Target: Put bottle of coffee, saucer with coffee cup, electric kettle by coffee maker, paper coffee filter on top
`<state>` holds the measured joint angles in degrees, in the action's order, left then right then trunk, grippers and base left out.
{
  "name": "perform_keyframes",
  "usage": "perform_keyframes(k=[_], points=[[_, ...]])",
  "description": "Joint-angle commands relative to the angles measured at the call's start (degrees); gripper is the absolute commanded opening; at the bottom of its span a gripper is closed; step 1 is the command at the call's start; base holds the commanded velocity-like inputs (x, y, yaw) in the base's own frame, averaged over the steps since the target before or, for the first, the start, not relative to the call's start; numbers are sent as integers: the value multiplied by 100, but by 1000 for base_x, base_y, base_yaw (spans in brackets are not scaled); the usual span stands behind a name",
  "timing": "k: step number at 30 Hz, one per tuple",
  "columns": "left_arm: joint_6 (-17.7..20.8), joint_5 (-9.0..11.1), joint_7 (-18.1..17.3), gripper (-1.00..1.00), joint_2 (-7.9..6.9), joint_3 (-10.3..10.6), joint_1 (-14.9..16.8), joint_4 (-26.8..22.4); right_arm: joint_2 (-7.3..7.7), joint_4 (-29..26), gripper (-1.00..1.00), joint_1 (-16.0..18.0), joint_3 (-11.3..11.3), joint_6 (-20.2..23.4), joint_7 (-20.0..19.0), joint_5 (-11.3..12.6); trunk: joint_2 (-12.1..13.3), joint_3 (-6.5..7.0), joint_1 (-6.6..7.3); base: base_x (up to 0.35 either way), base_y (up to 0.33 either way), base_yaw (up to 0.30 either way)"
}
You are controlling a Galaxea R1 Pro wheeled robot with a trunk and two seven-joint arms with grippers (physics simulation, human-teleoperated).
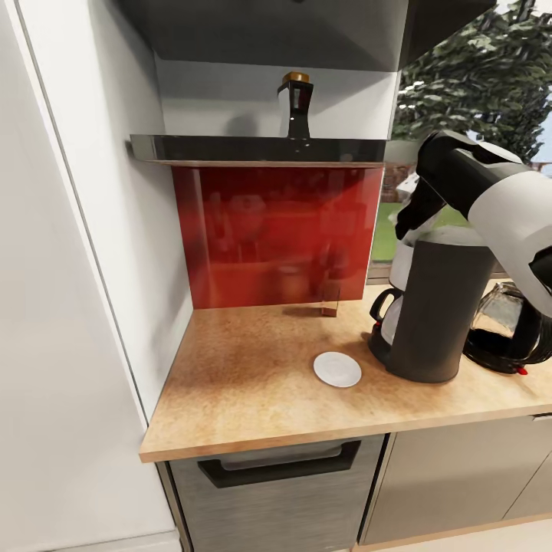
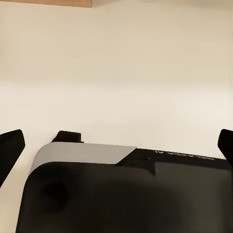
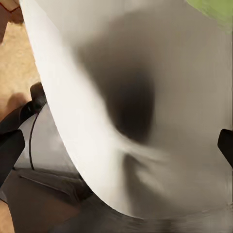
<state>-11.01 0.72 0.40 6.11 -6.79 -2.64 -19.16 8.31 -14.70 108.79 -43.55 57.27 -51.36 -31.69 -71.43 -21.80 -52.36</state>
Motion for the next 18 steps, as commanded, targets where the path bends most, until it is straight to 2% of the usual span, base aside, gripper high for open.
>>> perform_keyframes(k=[1,18], points=[[-6,7,4,100,4,-15,-3,-9,4,-14,100,2,-4,12,-58,-57,-3,-6,0,0,0,0],[-6,7,4,100,4,-15,-1,-9,4,-15,100,2,-4,12,-58,-57,-3,-6,0,0,0,0]])
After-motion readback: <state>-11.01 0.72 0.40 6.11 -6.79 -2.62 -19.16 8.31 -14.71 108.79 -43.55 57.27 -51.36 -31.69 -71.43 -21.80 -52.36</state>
